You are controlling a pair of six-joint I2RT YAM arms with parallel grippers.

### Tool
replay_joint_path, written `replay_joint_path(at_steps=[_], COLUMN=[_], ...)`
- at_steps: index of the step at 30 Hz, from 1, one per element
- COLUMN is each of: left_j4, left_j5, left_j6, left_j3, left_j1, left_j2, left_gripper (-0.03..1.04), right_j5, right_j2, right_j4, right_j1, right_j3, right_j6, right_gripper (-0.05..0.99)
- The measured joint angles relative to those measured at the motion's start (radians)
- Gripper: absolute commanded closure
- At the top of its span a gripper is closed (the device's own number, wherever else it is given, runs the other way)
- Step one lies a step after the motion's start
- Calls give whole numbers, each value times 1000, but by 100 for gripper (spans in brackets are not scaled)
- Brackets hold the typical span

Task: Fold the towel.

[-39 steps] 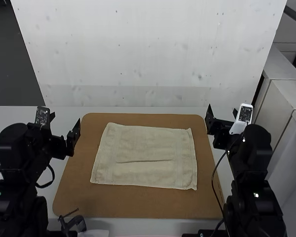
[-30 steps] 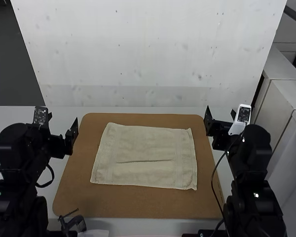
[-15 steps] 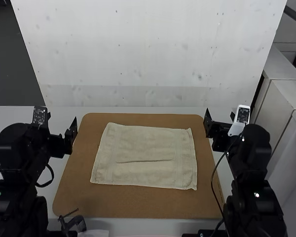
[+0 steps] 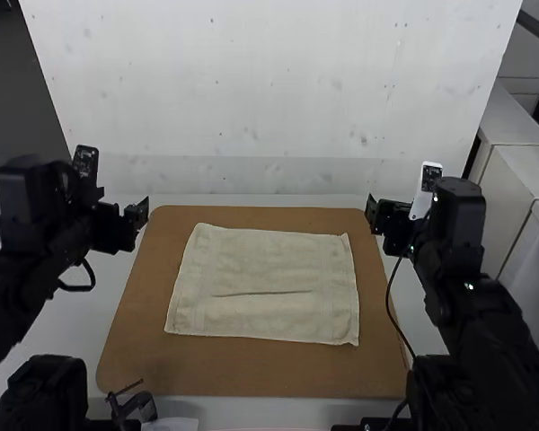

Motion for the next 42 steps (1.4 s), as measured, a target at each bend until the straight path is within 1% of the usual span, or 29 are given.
replay_joint_path(at_steps=[3, 5, 8, 11, 14, 19, 22, 26, 30, 35, 36, 39, 40, 42], left_j4=[-30, -34, -33, -37, -37, -24, -23, -22, -21, -20, -19, -13, -13, -13], left_j5=[1, 1, 0, 0, -3, -21, -32, -38, -42, -45, -45, -45, -45, -45], left_j6=[-27, -46, -69, -86, -98, -131, -142, -146, -147, -147, -147, -150, -150, -150], left_j3=[81, 143, 225, 286, 344, 407, 420, 420, 420, 425, 427, 436, 438, 445], left_j1=[-16, -18, -22, -22, -22, -27, -48, -74, -76, -75, -75, -75, -75, -75], left_j2=[179, 323, 533, 694, 806, 909, 942, 949, 949, 949, 949, 949, 950, 964], left_gripper=[3, 2, 3, 5, 5, 4, 4, 4, 4, 4, 4, 4, 4, 4], right_j5=[-5, -8, -7, -8, 0, 29, 47, 63, 73, 75, 77, 91, 108, 130], right_j2=[127, 241, 398, 553, 689, 924, 1059, 1225, 1331, 1399, 1411, 1456, 1468, 1476], right_j4=[-5, -24, -20, -14, 11, 42, 58, 72, 72, 72, 72, 55, 47, 10], right_j1=[3, 11, 27, 45, 60, 98, 120, 129, 129, 132, 134, 143, 146, 151], right_j3=[56, 114, 177, 223, 266, 364, 428, 517, 591, 657, 668, 695, 706, 733], right_j6=[-8, -13, -18, -19, -19, -9, 5, 27, 41, 49, 49, 49, 50, 53], right_gripper=[-3, -3, -2, -2, -2, -3, -2, -2, -2, -2, -1, 14, 20, 38])
